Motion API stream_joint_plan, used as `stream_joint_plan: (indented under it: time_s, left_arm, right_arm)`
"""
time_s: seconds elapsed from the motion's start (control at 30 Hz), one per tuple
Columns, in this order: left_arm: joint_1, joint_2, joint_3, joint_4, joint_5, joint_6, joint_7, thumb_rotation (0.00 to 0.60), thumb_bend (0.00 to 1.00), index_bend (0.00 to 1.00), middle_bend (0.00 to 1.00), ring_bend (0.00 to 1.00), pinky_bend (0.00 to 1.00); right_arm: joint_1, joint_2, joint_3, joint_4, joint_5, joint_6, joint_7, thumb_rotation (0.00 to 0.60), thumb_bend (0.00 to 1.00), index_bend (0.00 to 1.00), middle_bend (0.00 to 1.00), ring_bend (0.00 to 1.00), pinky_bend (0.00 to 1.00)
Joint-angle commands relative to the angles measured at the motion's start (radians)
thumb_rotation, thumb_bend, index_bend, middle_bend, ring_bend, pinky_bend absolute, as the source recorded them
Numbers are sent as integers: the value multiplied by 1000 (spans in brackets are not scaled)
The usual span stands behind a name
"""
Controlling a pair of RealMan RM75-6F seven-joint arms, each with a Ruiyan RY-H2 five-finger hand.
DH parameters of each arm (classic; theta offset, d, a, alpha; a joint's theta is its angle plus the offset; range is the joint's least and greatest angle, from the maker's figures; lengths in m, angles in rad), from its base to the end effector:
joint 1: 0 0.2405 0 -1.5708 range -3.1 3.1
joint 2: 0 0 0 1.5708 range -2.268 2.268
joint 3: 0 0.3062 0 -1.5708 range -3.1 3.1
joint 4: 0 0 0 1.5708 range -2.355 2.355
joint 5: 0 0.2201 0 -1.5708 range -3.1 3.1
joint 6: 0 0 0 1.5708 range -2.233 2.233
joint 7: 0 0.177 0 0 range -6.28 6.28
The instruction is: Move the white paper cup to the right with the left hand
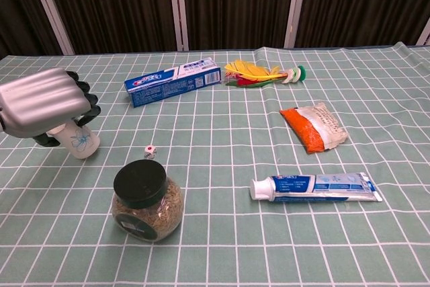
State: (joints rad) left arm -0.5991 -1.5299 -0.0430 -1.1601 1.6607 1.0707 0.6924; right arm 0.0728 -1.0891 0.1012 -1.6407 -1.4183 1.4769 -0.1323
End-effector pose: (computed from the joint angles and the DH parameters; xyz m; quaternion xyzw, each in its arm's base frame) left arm -0.2579 0.3781 -0.0206 -0.8444 0.0316 -0.2131 0.4906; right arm -0.3665 -0.2246 0.1928 0.5829 -0.3586 0.3456 0.6420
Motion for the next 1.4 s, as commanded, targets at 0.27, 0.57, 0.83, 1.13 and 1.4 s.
stream_joint_plan:
  time_s: [0.27,0.57,0.83,1.13,1.4]
  left_arm:
    - [3,179,-116,-225,-258,-137,-837,600,0,552,378,363,397]
    - [2,135,-74,-74,-249,-202,-1124,600,0,546,376,353,389]
    - [-7,91,-52,17,-245,-219,-1149,600,0,369,177,190,290]
    - [5,186,-22,-136,-165,-82,-724,600,0,0,0,0,0]
    - [38,155,-20,-282,-189,28,-126,600,0,70,0,0,0]
  right_arm:
    - [2,-1,-3,-7,-1,-5,-5,600,0,5,0,0,0]
    - [5,-2,0,-3,6,-12,-7,600,0,6,0,0,0]
    - [7,4,3,-11,14,-17,-1,600,0,6,0,0,0]
    - [13,13,-5,-19,8,-36,16,600,0,6,0,0,0]
    - [15,10,-8,-16,-3,-32,9,600,0,6,0,0,0]
